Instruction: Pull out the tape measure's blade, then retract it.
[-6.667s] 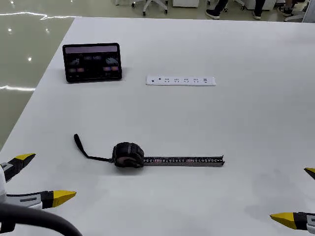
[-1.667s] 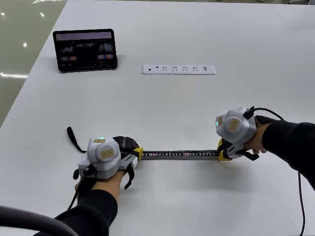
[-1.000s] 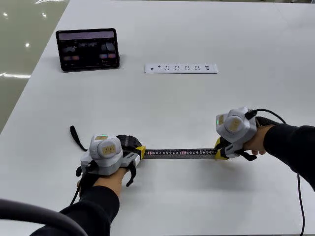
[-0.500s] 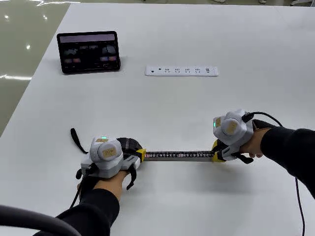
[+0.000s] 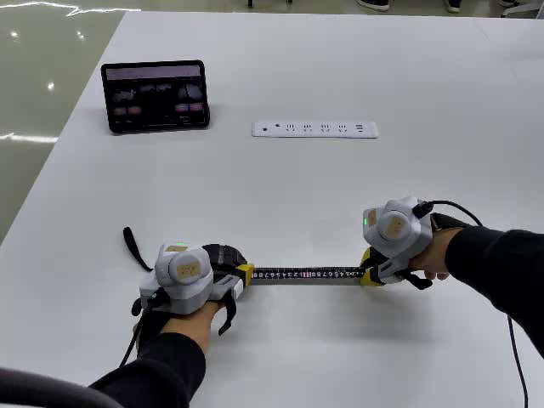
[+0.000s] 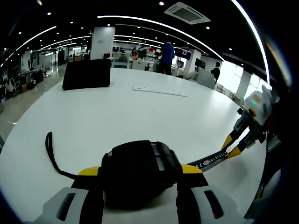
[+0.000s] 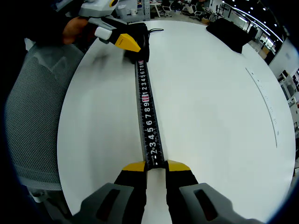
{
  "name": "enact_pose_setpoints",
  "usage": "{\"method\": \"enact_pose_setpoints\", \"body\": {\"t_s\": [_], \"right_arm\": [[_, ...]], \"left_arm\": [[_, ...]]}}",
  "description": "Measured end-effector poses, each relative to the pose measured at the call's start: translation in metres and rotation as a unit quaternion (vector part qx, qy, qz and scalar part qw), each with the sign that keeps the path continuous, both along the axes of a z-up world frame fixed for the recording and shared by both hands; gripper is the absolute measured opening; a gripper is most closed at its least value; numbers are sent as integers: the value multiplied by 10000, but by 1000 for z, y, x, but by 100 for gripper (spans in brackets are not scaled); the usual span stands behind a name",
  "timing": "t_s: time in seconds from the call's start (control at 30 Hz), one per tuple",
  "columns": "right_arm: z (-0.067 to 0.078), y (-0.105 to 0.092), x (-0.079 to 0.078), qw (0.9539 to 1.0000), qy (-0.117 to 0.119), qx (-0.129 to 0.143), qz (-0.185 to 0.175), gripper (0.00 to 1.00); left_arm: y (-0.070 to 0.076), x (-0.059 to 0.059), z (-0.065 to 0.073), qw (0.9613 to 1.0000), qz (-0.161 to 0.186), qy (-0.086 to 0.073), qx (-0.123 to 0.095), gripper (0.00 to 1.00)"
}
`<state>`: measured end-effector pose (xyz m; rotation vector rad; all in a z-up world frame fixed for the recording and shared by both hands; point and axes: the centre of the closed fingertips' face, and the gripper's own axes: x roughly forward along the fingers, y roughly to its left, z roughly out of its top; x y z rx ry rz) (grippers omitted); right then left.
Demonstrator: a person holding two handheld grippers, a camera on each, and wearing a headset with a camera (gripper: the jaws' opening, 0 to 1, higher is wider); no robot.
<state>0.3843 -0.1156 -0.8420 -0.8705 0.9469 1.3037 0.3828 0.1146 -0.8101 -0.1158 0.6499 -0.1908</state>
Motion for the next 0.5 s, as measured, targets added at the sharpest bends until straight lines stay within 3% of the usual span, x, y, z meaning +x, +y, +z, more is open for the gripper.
{"method": "enact_pose_setpoints", "body": {"t_s": [0.5], "right_arm": [[0, 13, 0, 10000, -10, 85, 9, 10]], "left_arm": [[0, 0, 0, 10000, -42, 9, -53, 59]]}}
